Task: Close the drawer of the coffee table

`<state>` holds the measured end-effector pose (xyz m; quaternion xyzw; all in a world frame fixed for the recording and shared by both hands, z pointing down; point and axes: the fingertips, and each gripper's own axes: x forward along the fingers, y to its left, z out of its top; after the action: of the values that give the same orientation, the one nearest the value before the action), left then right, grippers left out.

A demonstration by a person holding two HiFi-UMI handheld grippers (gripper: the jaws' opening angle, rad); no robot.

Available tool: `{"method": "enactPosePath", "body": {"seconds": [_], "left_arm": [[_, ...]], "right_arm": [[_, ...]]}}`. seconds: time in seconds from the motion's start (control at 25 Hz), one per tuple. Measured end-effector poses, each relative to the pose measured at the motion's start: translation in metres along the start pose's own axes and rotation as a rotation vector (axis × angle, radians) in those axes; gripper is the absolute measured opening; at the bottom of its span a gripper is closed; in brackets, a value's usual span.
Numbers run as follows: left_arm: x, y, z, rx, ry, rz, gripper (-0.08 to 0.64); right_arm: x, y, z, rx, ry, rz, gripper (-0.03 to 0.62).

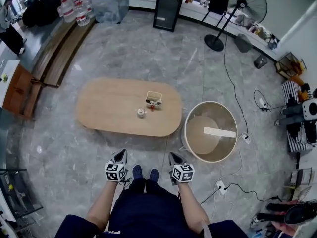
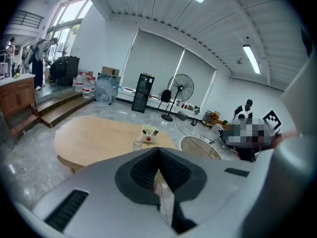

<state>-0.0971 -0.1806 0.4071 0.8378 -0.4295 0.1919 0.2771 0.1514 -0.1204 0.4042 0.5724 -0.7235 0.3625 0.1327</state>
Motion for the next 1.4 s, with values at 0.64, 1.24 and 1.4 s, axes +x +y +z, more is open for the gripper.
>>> {"method": "enactPosePath", "body": {"seconds": [0.64,1.24,1.4], "left_arm": [[-0.069,-0.052,0.049,-0.020,-0.013,-0.008,0.025],[-0.075,-0.063,0.047,0.005,0.005,-0.034,0.025],[-0.076,-0.063,0.045,0.010,0.013,-0.042,0.025]], "right_arm": [[-0.073,0.024,0.012,0.056,0.072,0.048,0.026],[-0.077,0.030,0.016,-0.033,0.111,0.033,0.026],[-0.078,0.034,0.009,-0.057,0.129,0.036,0.026]]}}
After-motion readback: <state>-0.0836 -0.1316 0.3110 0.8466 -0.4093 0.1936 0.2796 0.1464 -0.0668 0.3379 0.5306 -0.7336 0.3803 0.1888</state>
